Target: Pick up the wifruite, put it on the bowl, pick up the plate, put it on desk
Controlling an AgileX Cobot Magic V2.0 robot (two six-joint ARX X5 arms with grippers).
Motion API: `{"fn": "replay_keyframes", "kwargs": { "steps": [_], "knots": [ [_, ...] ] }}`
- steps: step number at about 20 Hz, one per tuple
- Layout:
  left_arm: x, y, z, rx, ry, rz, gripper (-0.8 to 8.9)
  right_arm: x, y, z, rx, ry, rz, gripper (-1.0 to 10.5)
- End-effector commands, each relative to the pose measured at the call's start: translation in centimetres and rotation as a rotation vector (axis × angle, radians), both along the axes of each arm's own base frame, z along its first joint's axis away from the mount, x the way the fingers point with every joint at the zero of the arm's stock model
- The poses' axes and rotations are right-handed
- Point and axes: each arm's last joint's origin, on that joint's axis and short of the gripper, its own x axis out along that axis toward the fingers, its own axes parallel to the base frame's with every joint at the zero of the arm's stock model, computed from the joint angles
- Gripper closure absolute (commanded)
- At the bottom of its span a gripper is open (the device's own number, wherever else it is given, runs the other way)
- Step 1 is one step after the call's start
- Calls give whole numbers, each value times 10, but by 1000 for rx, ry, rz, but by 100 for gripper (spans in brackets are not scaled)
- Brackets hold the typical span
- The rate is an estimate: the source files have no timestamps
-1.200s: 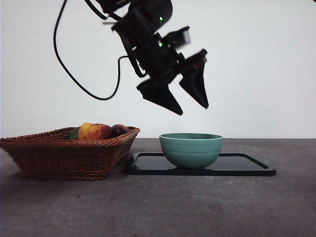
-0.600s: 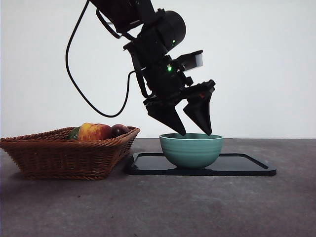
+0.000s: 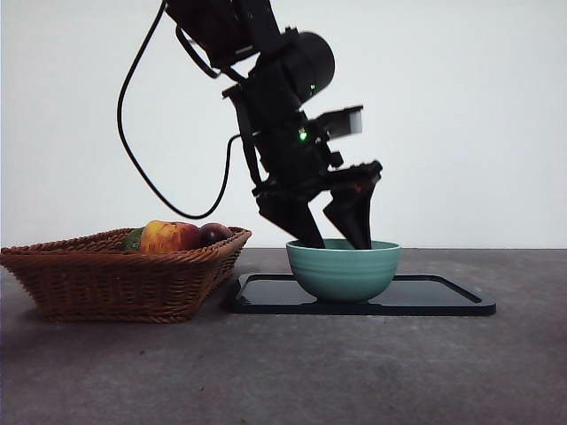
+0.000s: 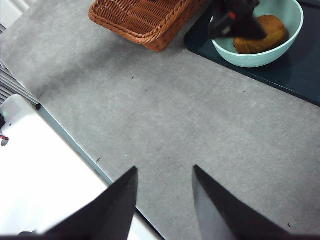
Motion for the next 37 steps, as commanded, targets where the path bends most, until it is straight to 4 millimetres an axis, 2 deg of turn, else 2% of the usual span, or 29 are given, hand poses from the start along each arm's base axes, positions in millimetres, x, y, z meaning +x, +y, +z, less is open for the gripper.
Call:
{"fn": "replay_keyframes", "kwargs": {
  "steps": [1, 14, 18, 23, 27, 31, 33, 37],
  "knots": [
    [2, -9, -7, 7, -6, -26, 438, 0, 1, 2, 10, -3, 1, 772],
    [-3, -18, -17, 21, 8, -50, 445, 1, 0, 2, -9, -17, -16, 772],
    [-3, -18, -17, 20, 7, -50, 607, 1, 0, 2, -11, -19, -18, 772],
    [-1, -19, -7, 18, 5, -48, 610, 1, 0, 2, -11, -18, -18, 772],
    [2, -22, 27, 1, -9, -43, 610, 1, 0, 2, -11, -19, -18, 772],
    [1, -14, 88, -98, -72, 10, 610, 1, 0, 2, -12, -19, -19, 772],
    [-5, -1, 123, -165, -109, 53, 610, 1, 0, 2, -13, -20, -20, 772],
    [-29, 44, 187, -248, -171, 120, 610, 1, 0, 2, -15, -31, -14, 772]
  ]
}}
